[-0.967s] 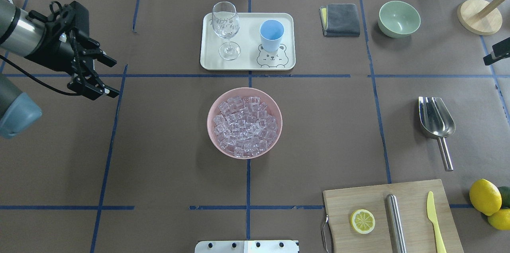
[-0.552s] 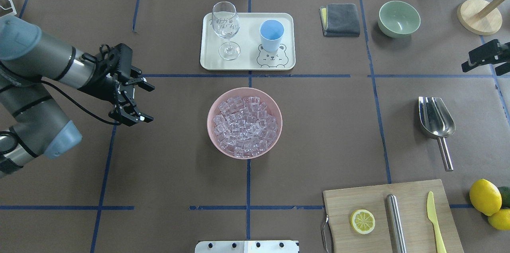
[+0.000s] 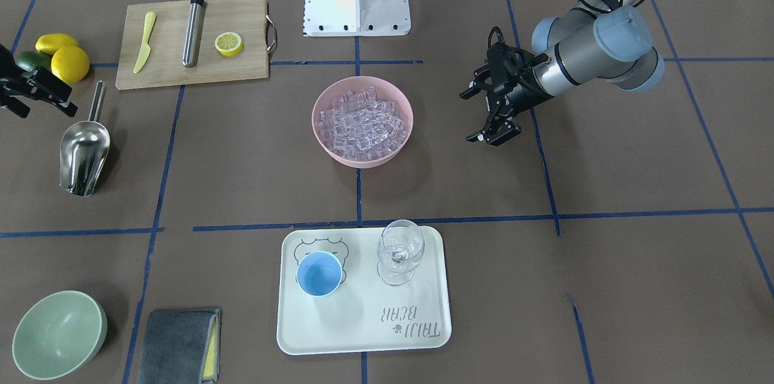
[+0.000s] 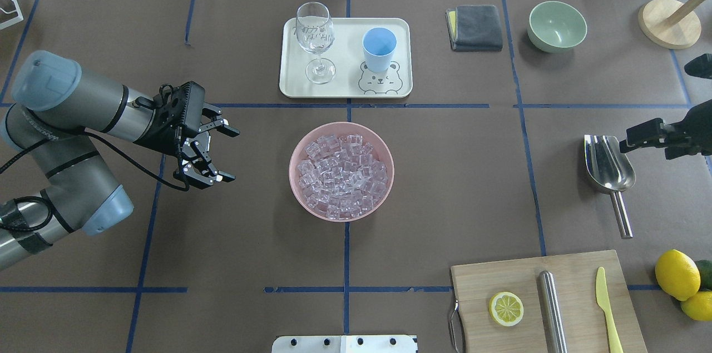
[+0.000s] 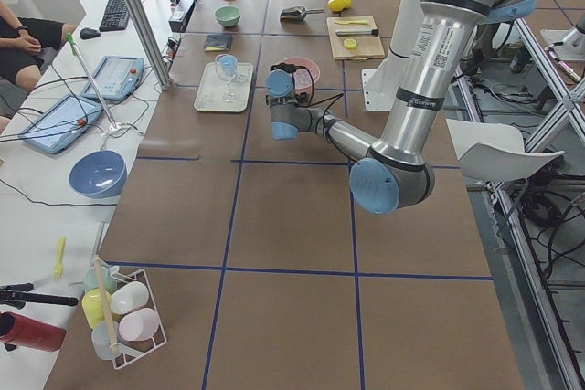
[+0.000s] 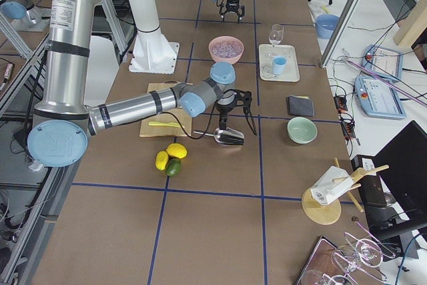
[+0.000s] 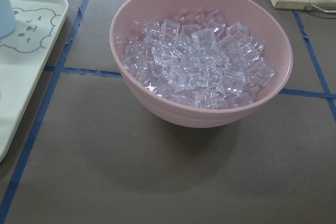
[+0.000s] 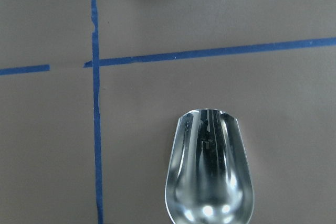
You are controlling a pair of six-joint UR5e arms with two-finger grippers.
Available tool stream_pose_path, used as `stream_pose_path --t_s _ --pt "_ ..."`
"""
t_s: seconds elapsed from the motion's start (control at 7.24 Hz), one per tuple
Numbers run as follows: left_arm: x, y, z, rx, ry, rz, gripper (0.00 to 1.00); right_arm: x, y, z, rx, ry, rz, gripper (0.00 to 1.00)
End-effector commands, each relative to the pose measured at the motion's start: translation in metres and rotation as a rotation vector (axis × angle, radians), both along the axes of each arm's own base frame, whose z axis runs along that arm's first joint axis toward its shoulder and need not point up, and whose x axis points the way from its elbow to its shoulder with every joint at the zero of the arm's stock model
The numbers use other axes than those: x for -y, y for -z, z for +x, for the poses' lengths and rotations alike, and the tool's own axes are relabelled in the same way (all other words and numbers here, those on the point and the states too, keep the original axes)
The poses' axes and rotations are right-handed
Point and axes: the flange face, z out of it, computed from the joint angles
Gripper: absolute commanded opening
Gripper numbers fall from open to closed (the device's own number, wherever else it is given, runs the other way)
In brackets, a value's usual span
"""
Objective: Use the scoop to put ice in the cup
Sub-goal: 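Position the left gripper beside the bowl while the right gripper grasps the scoop handle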
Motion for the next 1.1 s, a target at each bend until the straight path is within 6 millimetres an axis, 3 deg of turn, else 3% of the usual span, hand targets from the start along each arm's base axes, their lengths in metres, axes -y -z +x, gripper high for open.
stream_pose_path --t_s 0.0,0.14,0.41,0.83,0.97 --pt "0.000 -0.001 0.001 -0.003 0.000 0.001 1.00 -0.027 -0.025 -0.050 -0.087 0.033 -0.051 1.00" --pt "0.000 0.000 0.000 -0.004 0.000 0.002 1.00 -0.034 -0.032 -0.064 -0.097 0.047 -0.079 1.00" --pt "0.000 0.000 0.001 -0.002 0.000 0.001 1.00 -0.037 -0.054 -0.073 -0.121 0.073 -0.095 0.99" --pt "0.001 -0.002 0.002 0.002 0.002 -0.001 1.00 -0.042 -0.059 -0.082 -0.129 0.097 -0.099 0.95" --pt "0.002 -0.003 0.003 0.004 0.002 -0.004 1.00 -0.042 -0.060 -0.083 -0.130 0.099 -0.099 0.83"
